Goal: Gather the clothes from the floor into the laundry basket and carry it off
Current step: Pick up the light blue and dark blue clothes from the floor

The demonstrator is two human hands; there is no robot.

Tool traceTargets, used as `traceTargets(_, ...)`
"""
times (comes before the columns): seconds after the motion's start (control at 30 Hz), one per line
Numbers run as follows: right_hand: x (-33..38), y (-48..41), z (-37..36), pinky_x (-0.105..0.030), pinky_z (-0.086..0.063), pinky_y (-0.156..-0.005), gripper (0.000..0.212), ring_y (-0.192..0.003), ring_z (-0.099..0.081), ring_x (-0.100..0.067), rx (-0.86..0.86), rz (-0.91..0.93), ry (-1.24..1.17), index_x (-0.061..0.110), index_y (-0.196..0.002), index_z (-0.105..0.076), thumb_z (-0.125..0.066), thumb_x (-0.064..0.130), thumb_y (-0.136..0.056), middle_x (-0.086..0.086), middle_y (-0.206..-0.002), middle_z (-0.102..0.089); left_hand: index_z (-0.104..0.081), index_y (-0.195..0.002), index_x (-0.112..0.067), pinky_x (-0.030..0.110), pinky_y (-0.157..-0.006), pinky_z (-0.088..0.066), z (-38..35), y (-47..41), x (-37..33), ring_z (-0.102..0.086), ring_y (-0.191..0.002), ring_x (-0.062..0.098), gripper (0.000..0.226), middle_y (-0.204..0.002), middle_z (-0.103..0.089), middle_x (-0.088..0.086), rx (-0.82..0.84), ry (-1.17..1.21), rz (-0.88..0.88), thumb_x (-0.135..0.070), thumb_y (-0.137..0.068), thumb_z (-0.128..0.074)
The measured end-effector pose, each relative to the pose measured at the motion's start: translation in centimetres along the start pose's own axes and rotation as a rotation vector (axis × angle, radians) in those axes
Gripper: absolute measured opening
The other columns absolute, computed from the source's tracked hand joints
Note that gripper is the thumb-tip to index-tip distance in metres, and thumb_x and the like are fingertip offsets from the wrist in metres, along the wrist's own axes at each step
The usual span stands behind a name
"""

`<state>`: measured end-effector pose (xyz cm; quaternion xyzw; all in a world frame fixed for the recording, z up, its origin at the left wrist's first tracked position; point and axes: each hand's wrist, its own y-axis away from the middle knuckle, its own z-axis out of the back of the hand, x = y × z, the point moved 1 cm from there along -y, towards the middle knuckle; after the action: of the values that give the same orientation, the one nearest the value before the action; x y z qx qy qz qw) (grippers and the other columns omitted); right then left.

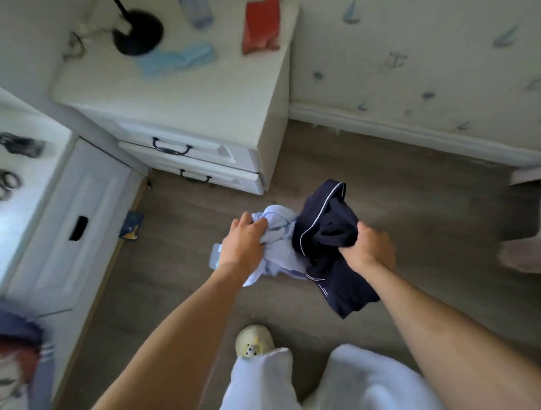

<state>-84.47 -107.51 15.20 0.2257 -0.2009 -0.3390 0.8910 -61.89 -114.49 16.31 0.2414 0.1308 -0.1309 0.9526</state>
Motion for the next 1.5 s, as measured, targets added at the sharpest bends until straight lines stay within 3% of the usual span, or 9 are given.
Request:
traceTargets(0.17,3.9,8.3,11.8,-0.040,-0.043,-0.093,0.030,-0.103,-0.060,-0.032,0.045,0.109,0.070,0.021,-0.105,-0.056,-0.064,0.035,-0.080,-0.005,-0.103,-0.068,-0.054,-0.112,-0.014,0.038,-0.067,-0.046,12.8,7.4,-4.3,-0.046,-0.103,0.030,0.030,-0.110,-0.047,0.010,-0.025,0.059,0.057,-0.003,-0.085,-0.047)
traceTargets(0.37,9.2,16.6,21.7,-0.040,-0.052,-0.082,0.037,-0.102,-0.062,-0.036,0.106,0.274,-0.066,0.020,-0.108,-0.057,-0.068,0.032,-0.075,-0.007,-0.109,-0.068,-0.055,-0.111,-0.009,0.040,-0.078,-0.047,24.0,15.0,-8.6,-0.047,-0.106,0.032,0.028,-0.110,-0.048,0.015,-0.157,0.133,0.064,0.000,-0.086,-0.048)
traceTargets(0.57,14.1,23.8,28.1,-0.039,-0.048,-0.075,0.031,-0.098,-0.062,-0.035,0.068,0.644,-0.077,0.031,-0.094,-0.045,-0.064,0.038,-0.072,-0.004,-0.099,-0.065,-0.057,-0.098,-0.009,0.032,-0.065,-0.040,31.8,23.0,-10.1,-0.052,-0.086,0.031,0.015,-0.097,-0.050,0.013,-0.444,0.178,0.106,-0.011,-0.083,-0.055)
traceTargets(0.67,15.2,28.1,31.2,-0.036,-0.045,-0.070,0.033,-0.094,-0.062,-0.036,0.024,0.890,-0.047,0.025,-0.102,-0.054,-0.065,0.038,-0.073,-0.003,-0.092,-0.060,-0.059,-0.092,-0.011,0.032,-0.063,-0.039,34.4,28.9,-10.9,-0.051,-0.081,0.028,0.011,-0.093,-0.051,0.008,-0.619,0.208,0.162,-0.013,-0.081,-0.057)
traceTargets(0.77,16.0,33.9,33.6,-0.043,-0.050,-0.079,0.033,-0.094,-0.062,-0.035,0.024,1.139,-0.002,0.027,-0.101,-0.056,-0.066,0.040,-0.072,-0.002,-0.091,-0.062,-0.063,-0.091,-0.013,0.030,-0.062,-0.035,35.9,36.6,-11.4,-0.051,-0.077,0.026,0.013,-0.088,-0.051,0.004,-0.786,0.225,0.255,-0.012,-0.078,-0.060)
traceTargets(1.0,17.4,49.0,32.7,-0.042,-0.044,-0.075,0.025,-0.088,-0.060,-0.034,0.201,1.568,0.167,0.034,-0.071,-0.042,-0.063,0.046,-0.064,0.013,-0.071,-0.050,-0.062,-0.086,-0.008,0.030,-0.064,-0.035,34.1,56.3,-10.7,-0.049,-0.076,0.024,0.011,-0.086,-0.046,0.001,-0.969,0.198,0.522,-0.012,-0.076,-0.064)
traceTargets(1.23,15.6,66.8,24.4,-0.041,-0.049,-0.079,0.037,-0.097,-0.061,-0.032,0.359,1.902,0.368,0.019,-0.099,-0.060,-0.070,0.038,-0.069,-0.008,-0.102,-0.067,-0.061,-0.082,0.001,0.027,-0.060,-0.028,26.8,77.0,-11.3,-0.053,-0.075,0.029,0.009,-0.085,-0.054,0.013,-1.097,0.180,0.875,-0.005,-0.076,-0.063)
traceTargets(1.4,9.3,81.5,16.9,-0.045,-0.050,-0.081,0.043,-0.096,-0.062,-0.034,0.478,2.113,0.406,0.022,-0.106,-0.057,-0.069,0.037,-0.068,-0.008,-0.102,-0.069,-0.054,-0.075,-0.003,0.036,-0.058,-0.038,18.6,93.4,-13.6,-0.052,-0.070,0.031,0.008,-0.080,-0.052,0.011,-1.169,0.156,1.119,-0.005,-0.073,-0.062)
traceTargets(1.5,4.0,90.0,12.5,-0.041,-0.050,-0.075,0.038,-0.089,-0.062,-0.030,0.579,2.203,0.420,0.028,-0.100,-0.055,-0.067,0.036,-0.066,0.000,-0.089,-0.064,-0.044,-0.070,-0.017,0.033,-0.057,-0.031,13.3,102.6,-15.8,-0.045,-0.067,0.026,0.022,-0.074,-0.044,0.001,-1.217,0.177,1.203,-0.001,-0.073,-0.059)
